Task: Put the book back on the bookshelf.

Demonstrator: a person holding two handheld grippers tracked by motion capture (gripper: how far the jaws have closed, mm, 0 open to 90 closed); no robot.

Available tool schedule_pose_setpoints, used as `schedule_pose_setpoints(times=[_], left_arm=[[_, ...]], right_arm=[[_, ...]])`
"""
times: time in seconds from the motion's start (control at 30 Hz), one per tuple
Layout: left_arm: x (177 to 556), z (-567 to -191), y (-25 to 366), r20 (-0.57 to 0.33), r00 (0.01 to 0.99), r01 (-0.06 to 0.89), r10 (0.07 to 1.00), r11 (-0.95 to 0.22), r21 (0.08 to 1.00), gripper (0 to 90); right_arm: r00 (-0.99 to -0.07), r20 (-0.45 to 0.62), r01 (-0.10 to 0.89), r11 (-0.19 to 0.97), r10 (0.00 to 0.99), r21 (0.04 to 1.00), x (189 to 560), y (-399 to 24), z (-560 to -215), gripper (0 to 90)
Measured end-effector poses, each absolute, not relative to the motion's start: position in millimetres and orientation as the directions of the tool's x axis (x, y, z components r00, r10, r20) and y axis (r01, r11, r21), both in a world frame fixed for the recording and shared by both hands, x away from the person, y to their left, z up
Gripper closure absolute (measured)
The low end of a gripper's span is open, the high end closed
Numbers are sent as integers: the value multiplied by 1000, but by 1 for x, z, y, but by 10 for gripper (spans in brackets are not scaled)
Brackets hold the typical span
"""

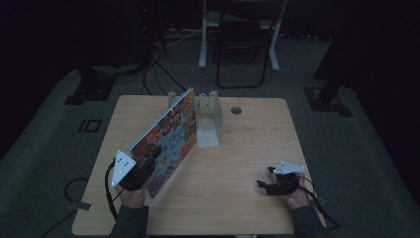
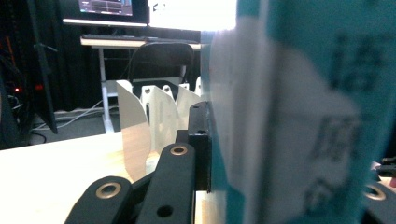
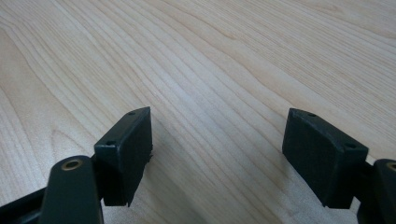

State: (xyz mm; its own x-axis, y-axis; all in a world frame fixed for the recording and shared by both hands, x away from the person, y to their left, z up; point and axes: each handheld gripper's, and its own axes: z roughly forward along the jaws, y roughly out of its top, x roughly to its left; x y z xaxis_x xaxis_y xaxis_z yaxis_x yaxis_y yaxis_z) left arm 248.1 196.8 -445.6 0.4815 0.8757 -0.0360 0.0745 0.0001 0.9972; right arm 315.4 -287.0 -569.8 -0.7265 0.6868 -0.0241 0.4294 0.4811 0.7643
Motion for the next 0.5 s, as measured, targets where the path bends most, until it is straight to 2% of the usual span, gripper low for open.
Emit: schedule_pose_setpoints(times=[0.5], left_arm=[[248, -446, 199, -21, 442, 79, 897, -16, 997, 813]], right_arm=[[-727, -23, 430, 481, 686, 764, 316, -287, -570, 239]])
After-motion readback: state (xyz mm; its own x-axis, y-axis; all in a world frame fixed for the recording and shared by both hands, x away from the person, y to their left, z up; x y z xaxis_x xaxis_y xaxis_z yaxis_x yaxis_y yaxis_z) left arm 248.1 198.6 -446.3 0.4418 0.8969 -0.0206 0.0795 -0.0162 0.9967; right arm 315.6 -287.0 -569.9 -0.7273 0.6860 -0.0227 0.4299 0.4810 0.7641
